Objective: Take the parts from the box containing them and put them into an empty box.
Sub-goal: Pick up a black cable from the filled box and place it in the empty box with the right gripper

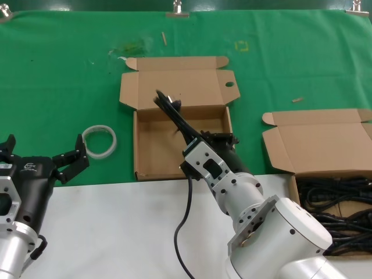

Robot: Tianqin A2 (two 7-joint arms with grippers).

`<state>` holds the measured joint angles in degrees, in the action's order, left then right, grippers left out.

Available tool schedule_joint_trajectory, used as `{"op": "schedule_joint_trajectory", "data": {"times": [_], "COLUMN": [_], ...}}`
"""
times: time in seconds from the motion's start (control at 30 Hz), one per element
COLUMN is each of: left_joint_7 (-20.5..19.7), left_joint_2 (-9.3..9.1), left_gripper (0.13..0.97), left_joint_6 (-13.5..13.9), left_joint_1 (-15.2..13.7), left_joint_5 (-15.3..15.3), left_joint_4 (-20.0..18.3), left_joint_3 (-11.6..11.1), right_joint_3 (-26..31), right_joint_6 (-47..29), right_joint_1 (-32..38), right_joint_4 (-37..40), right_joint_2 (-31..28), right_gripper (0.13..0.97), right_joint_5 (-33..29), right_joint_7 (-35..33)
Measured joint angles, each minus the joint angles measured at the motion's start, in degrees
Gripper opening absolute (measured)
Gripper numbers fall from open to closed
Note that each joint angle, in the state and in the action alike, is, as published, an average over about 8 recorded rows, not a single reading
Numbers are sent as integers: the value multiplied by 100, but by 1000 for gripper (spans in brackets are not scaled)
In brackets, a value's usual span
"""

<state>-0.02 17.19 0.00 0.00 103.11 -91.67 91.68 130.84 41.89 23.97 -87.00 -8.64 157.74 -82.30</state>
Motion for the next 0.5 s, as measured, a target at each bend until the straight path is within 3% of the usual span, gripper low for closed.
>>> {"op": "schedule_joint_trajectory", "data": {"times": [0.33,0.5], "left_joint_7": [0,0], "left_joint_2": [0,0], "left_gripper": [966,966], "left_joint_6": [0,0], "left_joint_1": [0,0], "left_joint_5": [0,0], "left_joint_4": [0,0], "left_joint_3": [0,0], "right_joint_3": [0,-9], "right_joint_6": [0,-10], "right_joint_1": [0,-6], "right_joint_4": [0,-1], "right_joint_2": [0,0], "right_gripper": [259,355], "right_joint_5": [0,-12], "right_joint_7": [0,17]}}
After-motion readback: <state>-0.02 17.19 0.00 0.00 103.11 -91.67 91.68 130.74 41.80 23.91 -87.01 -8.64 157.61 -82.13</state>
